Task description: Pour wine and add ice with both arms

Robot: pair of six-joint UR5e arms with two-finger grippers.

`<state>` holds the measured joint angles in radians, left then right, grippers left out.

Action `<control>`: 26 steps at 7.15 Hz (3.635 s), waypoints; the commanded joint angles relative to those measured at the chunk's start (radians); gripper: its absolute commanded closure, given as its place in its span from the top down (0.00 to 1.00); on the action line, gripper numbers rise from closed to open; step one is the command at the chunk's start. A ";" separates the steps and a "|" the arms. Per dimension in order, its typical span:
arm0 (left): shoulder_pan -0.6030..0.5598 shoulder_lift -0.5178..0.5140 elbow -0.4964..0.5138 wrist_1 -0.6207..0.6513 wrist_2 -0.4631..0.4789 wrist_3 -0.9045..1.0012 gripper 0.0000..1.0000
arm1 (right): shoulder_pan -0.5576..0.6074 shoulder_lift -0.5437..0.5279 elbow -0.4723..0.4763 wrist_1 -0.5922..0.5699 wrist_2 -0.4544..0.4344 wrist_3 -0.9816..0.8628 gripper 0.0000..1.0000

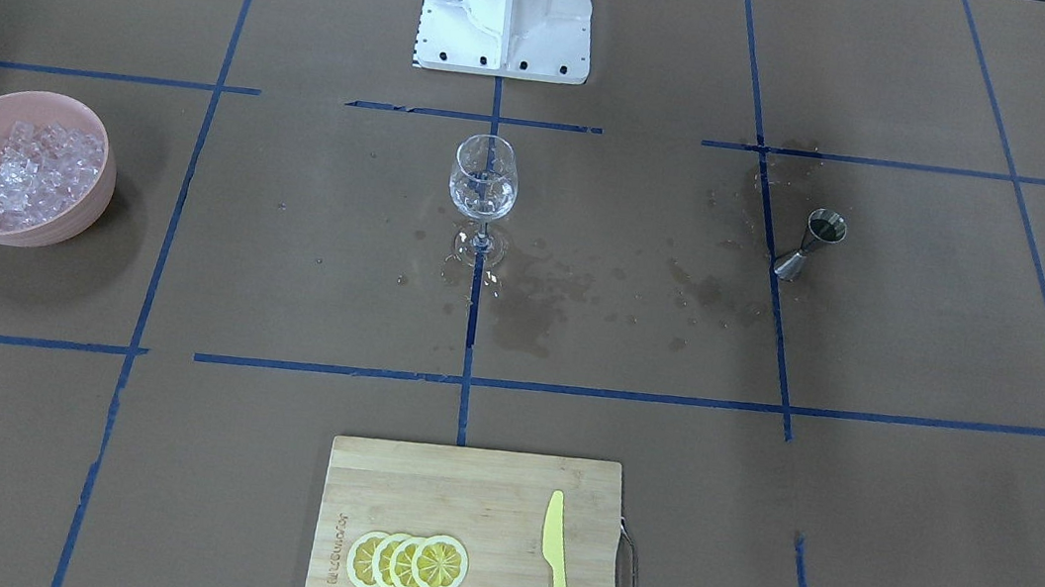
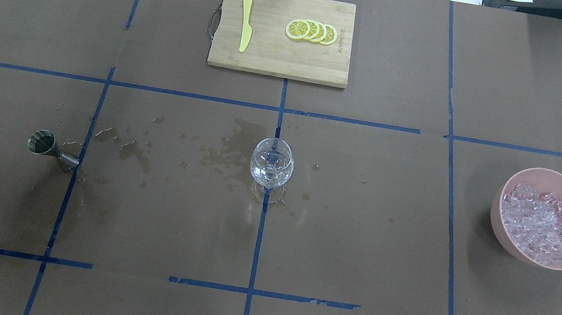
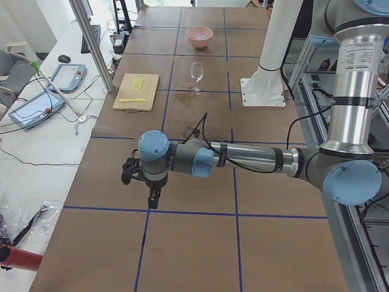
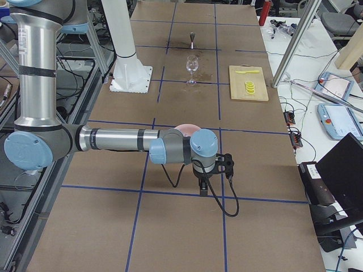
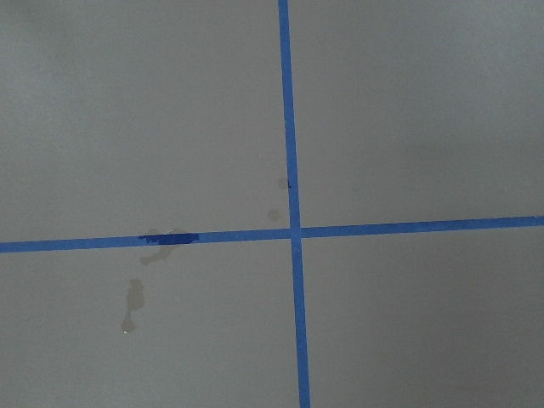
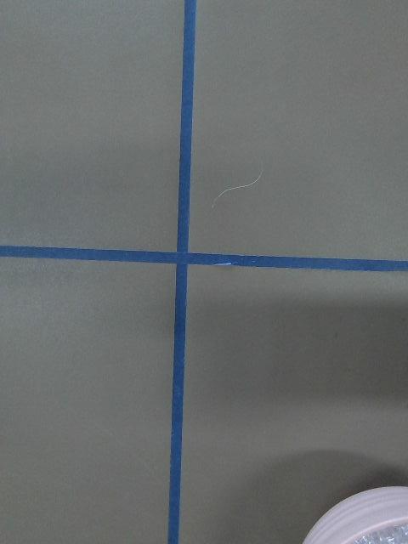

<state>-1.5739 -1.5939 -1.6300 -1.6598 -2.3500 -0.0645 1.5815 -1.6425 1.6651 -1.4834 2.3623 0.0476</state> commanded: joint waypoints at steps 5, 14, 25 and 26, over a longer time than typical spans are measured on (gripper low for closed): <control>0.000 0.003 -0.245 0.012 0.000 -0.052 1.00 | 0.000 0.009 0.010 0.000 0.008 0.002 1.00; 0.622 0.333 -0.674 -0.465 0.473 -0.943 0.99 | -0.012 0.059 0.031 0.005 0.000 0.067 1.00; 1.504 0.437 -0.716 -0.337 1.524 -1.718 0.98 | -0.078 0.052 0.204 -0.009 0.075 0.354 1.00; 1.529 0.431 -0.714 -0.327 1.572 -1.735 0.99 | -0.095 0.040 0.240 -0.009 0.074 0.377 1.00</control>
<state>-0.0847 -1.1578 -2.3462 -2.0152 -0.8464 -1.7677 1.5099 -1.5925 1.8592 -1.4924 2.4391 0.3749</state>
